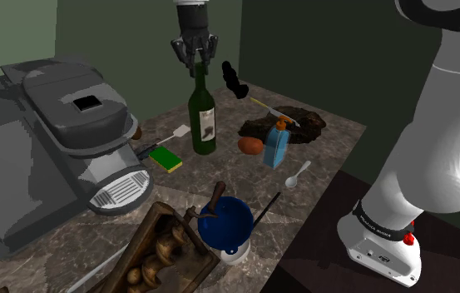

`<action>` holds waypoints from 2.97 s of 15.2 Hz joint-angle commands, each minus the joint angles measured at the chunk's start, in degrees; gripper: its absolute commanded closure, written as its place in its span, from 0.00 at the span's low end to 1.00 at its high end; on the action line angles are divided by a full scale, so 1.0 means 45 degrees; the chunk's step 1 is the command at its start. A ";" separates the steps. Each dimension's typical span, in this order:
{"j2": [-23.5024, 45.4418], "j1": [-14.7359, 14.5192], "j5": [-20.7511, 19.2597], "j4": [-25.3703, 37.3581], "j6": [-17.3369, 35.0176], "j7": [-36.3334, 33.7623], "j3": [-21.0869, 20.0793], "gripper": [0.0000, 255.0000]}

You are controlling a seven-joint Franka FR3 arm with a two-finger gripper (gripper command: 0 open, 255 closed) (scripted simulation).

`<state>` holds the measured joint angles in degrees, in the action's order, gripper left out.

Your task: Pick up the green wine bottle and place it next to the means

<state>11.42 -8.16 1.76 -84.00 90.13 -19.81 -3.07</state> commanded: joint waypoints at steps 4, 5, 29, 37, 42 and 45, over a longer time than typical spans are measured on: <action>0.0348 -0.0891 -0.0021 0.0408 0.0004 -0.1473 -0.0578 1.00; 0.0454 -0.1070 -0.0032 0.0550 -0.0020 -0.1757 -0.0686 1.00; 0.2186 -0.3054 -0.0335 0.0724 0.1659 -0.4620 -0.1660 1.00; 0.2189 -0.3046 -0.0335 0.0404 0.1981 -0.4605 -0.1656 1.00; 0.2190 -0.3046 -0.0335 0.0407 0.1979 -0.4606 -0.1656 0.00; 0.2190 -0.3046 -0.0335 0.0407 0.1979 -0.4606 -0.1656 0.00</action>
<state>21.27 -21.86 0.25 -82.17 99.04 -40.54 -10.52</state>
